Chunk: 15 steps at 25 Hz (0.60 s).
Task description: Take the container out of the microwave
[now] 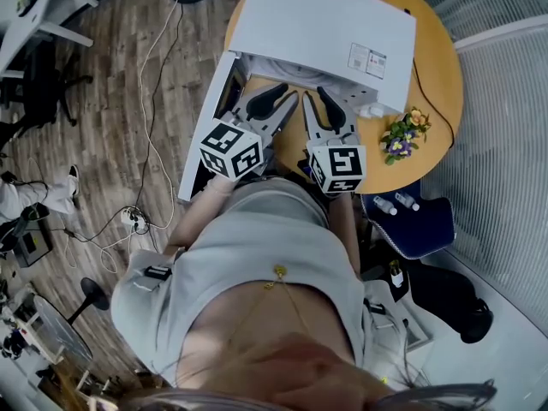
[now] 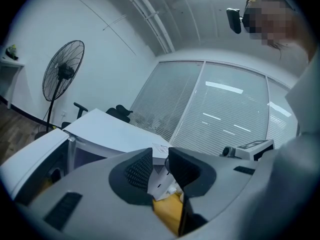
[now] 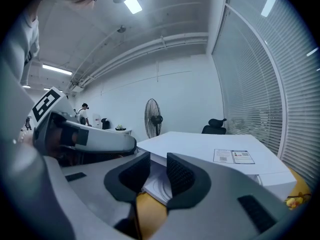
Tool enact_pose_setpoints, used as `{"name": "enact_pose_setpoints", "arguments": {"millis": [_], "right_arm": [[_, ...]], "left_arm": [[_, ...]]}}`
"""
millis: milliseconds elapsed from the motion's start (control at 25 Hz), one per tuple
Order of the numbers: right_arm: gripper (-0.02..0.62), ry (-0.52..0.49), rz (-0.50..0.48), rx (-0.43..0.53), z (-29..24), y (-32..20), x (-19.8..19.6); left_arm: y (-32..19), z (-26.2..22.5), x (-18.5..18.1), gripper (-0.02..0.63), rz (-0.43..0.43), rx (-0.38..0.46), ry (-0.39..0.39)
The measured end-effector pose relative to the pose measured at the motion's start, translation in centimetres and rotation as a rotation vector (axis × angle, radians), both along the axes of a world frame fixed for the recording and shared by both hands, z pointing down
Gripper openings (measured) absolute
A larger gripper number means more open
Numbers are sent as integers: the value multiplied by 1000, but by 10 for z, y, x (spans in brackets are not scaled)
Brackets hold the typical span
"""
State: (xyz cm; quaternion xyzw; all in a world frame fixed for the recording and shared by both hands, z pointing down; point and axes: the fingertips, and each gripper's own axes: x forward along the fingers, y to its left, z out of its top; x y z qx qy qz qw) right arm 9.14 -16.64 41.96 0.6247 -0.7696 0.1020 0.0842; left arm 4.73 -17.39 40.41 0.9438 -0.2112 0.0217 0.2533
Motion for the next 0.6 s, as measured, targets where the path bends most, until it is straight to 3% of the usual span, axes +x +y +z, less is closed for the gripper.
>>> {"name": "enact_pose_setpoints", "arguments": {"millis": [600], "right_arm": [[110, 9, 46, -40, 19, -16, 0]], "left_arm": [[-12, 17, -4, 103, 9, -10, -44]]}}
